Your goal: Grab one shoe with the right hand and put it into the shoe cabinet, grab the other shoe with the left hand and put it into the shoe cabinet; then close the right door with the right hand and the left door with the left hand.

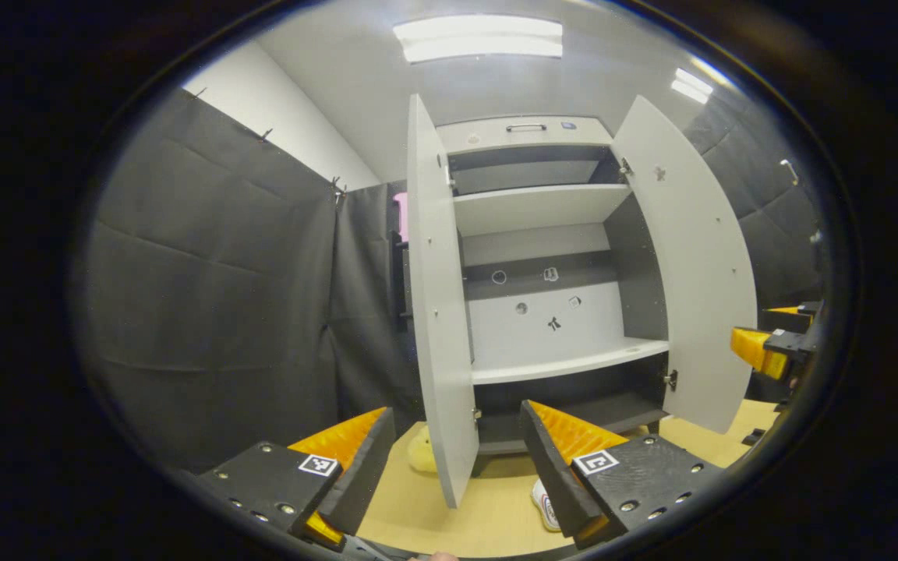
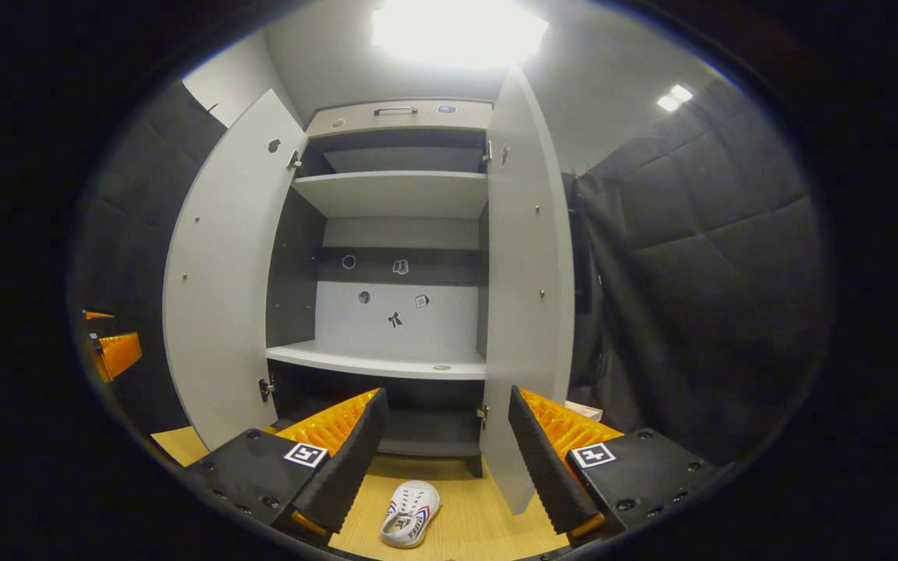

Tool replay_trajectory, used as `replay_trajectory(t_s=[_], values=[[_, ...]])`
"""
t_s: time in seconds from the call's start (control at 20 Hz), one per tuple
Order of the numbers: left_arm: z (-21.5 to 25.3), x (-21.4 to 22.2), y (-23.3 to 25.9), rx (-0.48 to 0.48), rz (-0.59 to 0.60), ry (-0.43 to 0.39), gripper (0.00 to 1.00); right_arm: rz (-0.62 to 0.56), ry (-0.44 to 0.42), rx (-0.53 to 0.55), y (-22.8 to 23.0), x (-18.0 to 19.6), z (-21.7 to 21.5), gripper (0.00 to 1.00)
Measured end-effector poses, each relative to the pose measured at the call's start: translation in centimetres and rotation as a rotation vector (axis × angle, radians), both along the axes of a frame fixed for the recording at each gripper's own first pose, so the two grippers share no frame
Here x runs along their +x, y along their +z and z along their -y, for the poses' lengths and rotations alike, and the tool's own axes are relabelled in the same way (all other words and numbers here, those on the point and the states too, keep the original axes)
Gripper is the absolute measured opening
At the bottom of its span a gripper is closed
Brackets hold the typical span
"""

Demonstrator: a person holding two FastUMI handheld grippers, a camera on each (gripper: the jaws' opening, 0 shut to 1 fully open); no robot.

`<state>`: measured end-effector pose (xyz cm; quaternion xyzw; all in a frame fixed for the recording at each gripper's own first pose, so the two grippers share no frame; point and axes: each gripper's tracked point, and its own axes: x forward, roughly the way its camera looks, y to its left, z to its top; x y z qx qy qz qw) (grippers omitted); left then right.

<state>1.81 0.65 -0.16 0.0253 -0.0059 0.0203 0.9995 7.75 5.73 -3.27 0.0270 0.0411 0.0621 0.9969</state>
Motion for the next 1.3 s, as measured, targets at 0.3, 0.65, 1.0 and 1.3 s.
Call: replay_trajectory(t_s=[0.3, 0.65, 1.0, 1.3], values=[[-1.6, 0.8, -0.6, 0.015, -0.016, 0.053, 0.93, -0.101, 0.057, -0.001, -4.4, 4.6, -3.2, 0.98], [-3.5, 1.4, -2.4, 0.019, -0.061, 0.123, 0.93, -0.258, 0.14, -0.029, -11.4, 8.4, -7.1, 0.98], [-5.0, 2.4, -3.2, 0.043, -0.092, 0.182, 1.0, -0.443, 0.202, -0.055, -19.7, 9.5, -9.6, 0.98], [-5.5, 2.4, -3.8, 0.072, -0.119, 0.209, 1.0, -0.642, 0.233, -0.062, -26.8, 8.4, -10.6, 0.98]])
